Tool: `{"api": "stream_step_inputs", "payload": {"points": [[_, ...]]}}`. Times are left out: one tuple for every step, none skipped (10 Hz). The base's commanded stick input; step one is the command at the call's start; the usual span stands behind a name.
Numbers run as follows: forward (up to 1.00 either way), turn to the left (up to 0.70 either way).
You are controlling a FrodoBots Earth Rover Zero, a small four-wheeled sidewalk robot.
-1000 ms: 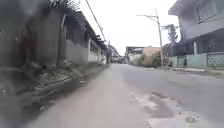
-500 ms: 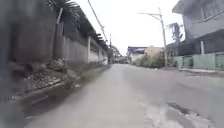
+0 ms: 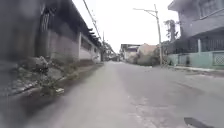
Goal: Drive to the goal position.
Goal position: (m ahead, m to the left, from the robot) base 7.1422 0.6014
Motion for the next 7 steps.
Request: {"api": "stream_step_inputs", "payload": {"points": [[1.00, -0.02], [1.00, -0.02], [1.00, -0.02], [1.00, -0.06], [1.00, -0.30], [1.00, -0.40], [1.00, -0.40]]}}
